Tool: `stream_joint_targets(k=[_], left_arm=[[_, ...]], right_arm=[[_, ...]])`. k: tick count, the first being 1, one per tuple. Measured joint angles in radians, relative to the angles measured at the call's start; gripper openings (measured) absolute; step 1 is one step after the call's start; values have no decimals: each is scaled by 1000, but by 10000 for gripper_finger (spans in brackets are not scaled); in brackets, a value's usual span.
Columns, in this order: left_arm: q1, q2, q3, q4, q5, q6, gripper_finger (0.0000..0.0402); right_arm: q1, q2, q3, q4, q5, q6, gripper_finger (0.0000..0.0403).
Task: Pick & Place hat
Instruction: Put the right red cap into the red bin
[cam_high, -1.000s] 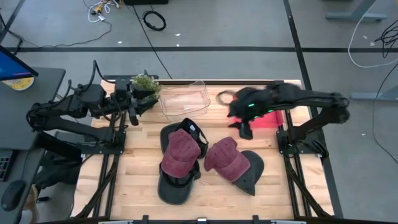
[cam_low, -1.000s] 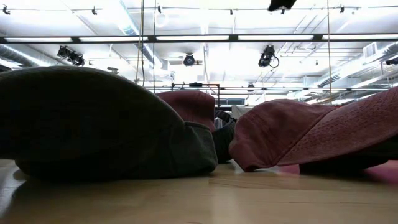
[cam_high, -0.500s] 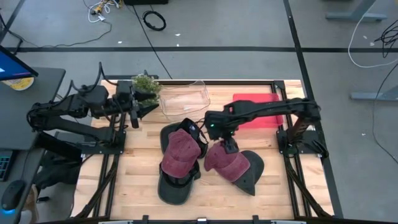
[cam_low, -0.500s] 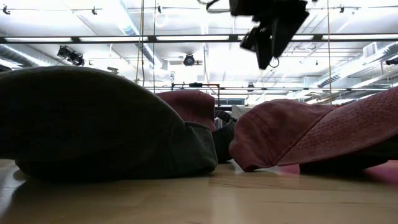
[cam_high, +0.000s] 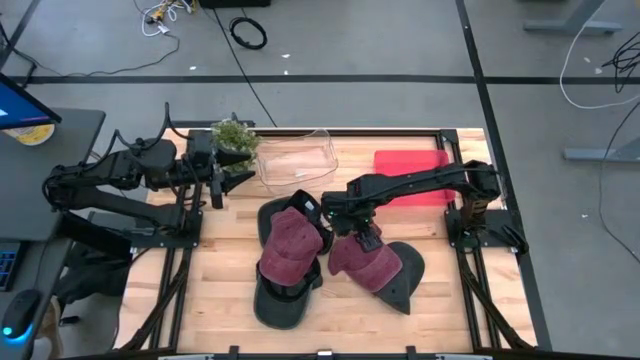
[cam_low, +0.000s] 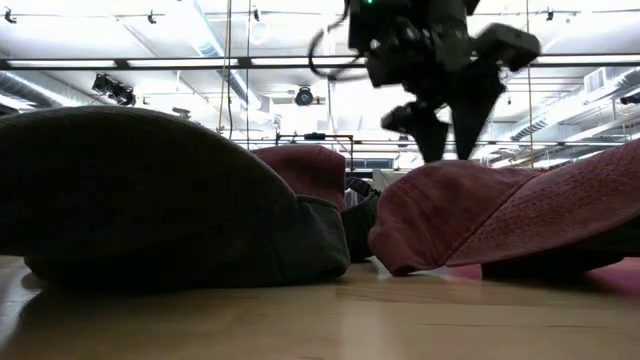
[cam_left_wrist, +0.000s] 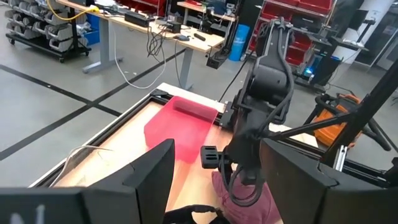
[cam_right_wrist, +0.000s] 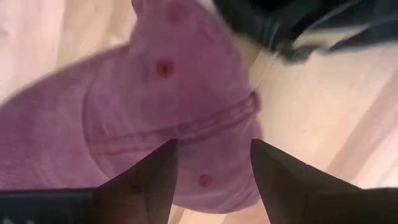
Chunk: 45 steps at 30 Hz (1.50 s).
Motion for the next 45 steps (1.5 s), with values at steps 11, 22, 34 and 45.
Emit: stream_joint_targets(k=[11, 22, 34, 45], left_arm=[[0, 0, 0, -5, 0, 0, 241], [0, 0, 0, -4, 0, 12, 241], [0, 0, 0, -4, 0, 29, 240], [1, 0, 0, -3, -3, 30, 240]], right_arm=[[2, 0, -97, 63, 2, 31, 146], [13, -21, 28, -80, -29, 16, 6], [14, -255, 294, -127, -22, 251, 1], [-2, -514, 320, 75, 299, 562, 0]])
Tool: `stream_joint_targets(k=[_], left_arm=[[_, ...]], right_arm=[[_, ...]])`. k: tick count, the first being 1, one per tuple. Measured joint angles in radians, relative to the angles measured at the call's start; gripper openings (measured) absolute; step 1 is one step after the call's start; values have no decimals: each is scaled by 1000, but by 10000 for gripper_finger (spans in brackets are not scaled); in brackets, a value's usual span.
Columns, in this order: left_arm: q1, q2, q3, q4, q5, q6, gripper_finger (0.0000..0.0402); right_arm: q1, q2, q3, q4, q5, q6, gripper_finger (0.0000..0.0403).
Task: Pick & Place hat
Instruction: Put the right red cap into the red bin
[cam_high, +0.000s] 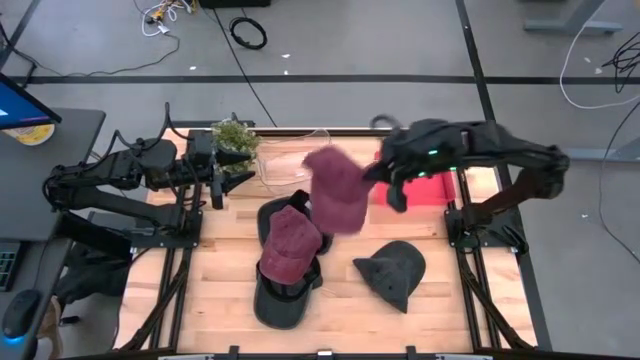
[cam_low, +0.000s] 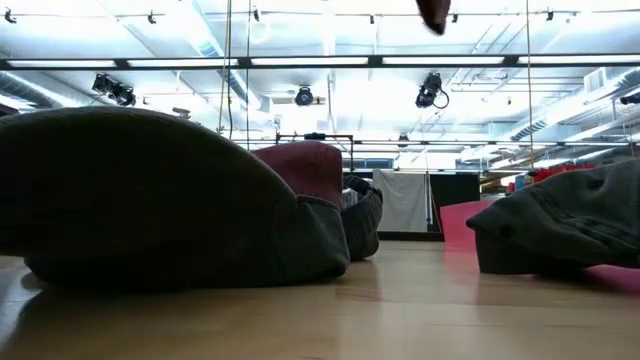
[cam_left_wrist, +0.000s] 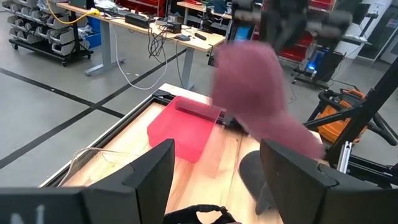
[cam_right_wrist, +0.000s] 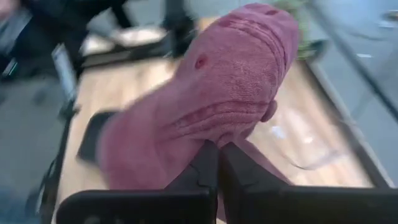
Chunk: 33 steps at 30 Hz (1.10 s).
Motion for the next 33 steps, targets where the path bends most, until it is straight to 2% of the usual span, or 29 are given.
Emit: stream_joint_targets(k=[6, 13, 15, 20, 29, 33], left_arm=[[0, 0, 0, 0, -1, -2, 241], [0, 0, 0, 0, -8, -2, 240], [0, 0, 0, 0, -8, -2, 240], [0, 0, 0, 1, -9, -1, 240], [0, 0, 0, -2, -9, -1, 240], [0, 0, 0, -2, -8, -2, 240]], right_arm=[[0, -92, 0, -90, 255, 280, 0], [0, -115, -1, -449, 478, 726, 0], [-1, -117, -22, -496, 534, 818, 0], [-43, -159, -146, -489, 563, 905, 0], [-143, -244, -499, -455, 592, 1083, 0], [-164, -279, -649, -368, 596, 1179, 0]])
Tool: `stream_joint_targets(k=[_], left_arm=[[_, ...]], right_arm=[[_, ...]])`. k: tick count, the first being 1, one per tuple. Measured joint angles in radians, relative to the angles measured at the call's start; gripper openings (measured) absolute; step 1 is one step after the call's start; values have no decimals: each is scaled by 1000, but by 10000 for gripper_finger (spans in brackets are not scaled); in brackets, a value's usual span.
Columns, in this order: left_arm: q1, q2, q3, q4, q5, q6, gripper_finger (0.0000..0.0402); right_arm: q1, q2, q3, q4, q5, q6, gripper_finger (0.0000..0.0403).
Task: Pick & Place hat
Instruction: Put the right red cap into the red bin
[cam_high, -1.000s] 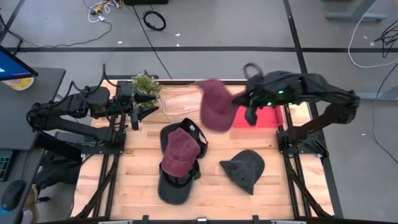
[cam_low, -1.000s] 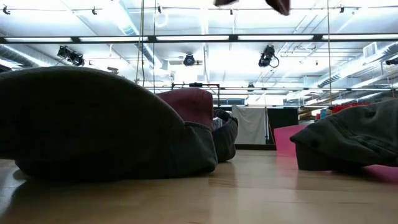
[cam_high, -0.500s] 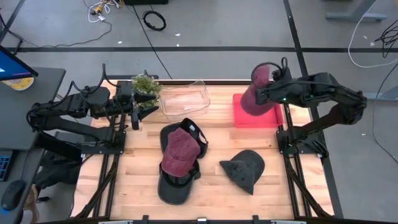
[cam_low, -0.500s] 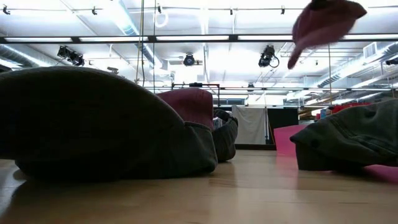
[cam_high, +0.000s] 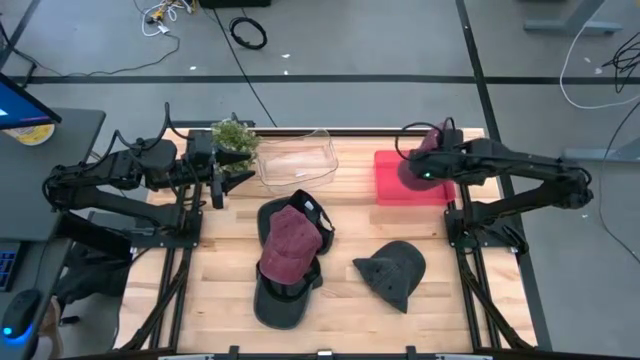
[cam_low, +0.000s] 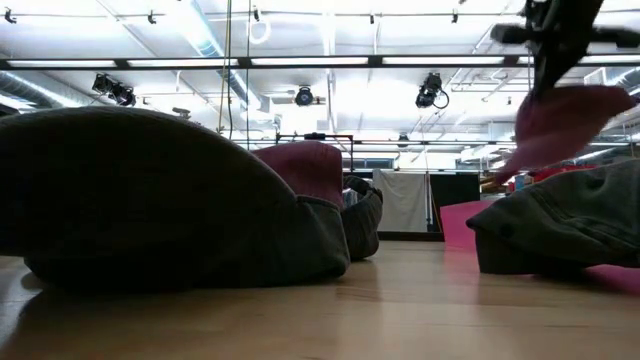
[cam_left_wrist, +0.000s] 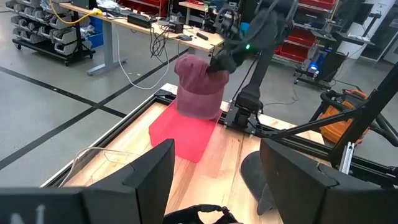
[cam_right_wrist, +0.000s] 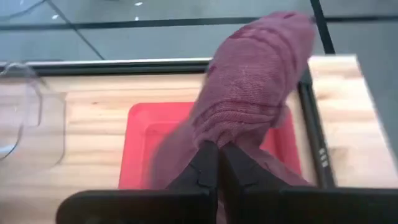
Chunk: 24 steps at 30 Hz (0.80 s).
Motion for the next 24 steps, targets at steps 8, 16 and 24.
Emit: stream_joint_targets(k=[8, 16, 24], left_arm=[[0, 0, 0, 0, 4, -1, 240], [0, 0, 0, -1, 11, -9, 240], [0, 0, 0, -1, 11, -28, 241]], right_arm=[[-31, -20, -223, 253, 77, 132, 0], [-45, -20, -385, 341, 65, 245, 0], [-46, -20, -474, 344, 41, 307, 0]])
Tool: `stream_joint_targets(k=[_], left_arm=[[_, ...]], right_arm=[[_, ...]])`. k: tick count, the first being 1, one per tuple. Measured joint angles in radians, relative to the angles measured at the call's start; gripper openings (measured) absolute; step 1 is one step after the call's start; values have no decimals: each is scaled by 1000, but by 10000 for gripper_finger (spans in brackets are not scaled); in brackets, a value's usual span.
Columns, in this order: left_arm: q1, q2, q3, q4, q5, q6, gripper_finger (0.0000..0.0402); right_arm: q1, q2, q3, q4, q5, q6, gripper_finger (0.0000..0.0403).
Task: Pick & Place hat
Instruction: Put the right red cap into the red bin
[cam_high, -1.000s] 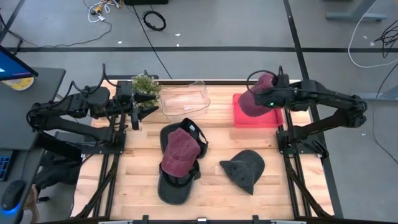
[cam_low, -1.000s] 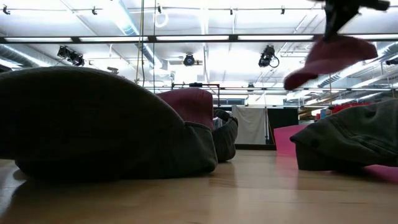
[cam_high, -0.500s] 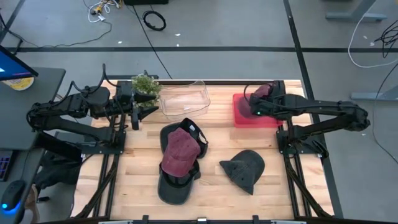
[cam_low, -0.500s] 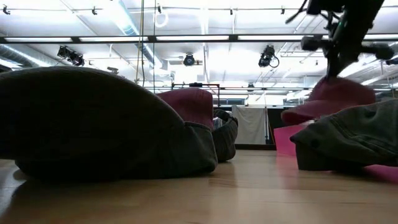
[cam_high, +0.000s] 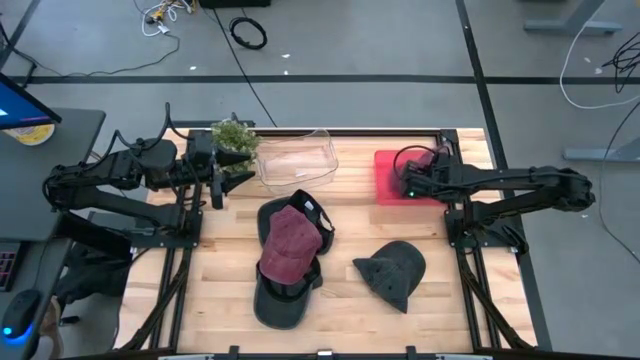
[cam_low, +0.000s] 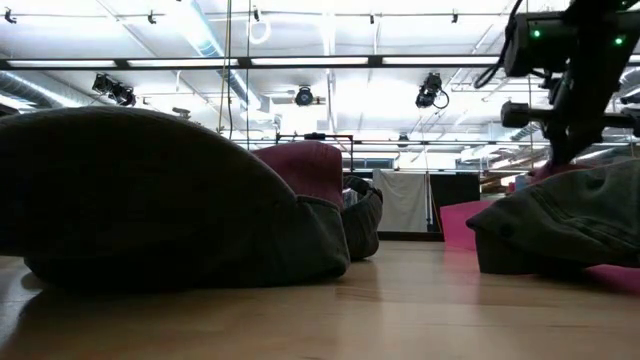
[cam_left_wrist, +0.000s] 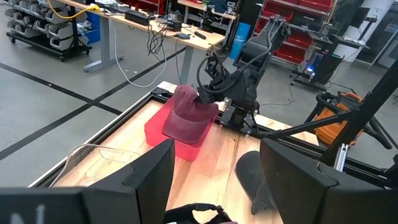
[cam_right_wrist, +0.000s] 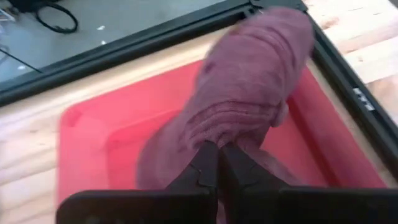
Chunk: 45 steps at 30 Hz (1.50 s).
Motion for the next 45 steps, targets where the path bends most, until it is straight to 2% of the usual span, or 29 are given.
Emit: stream_joint_targets(k=[12, 16, 24, 27, 31, 37, 45], left_arm=[[0, 0, 0, 0, 0, 0, 240], [0, 0, 0, 0, 0, 0, 240], [0, 0, 0, 0, -19, 1, 241], [0, 0, 0, 0, -19, 1, 240], [0, 0, 0, 0, -19, 1, 241], [0, 0, 0, 0, -19, 1, 240], [0, 0, 0, 0, -19, 2, 241]], right_arm=[[-8, 0, -98, 30, -2, -9, 0], [-9, 0, -101, 68, 40, -138, 0], [-30, -2, -101, 273, 97, -451, 0], [-54, -2, -101, 292, 60, -549, 0], [-75, -2, -101, 243, 12, -517, 0], [-107, -2, -101, 110, -34, -349, 0], [-121, -2, -101, -8, -46, -243, 0]])
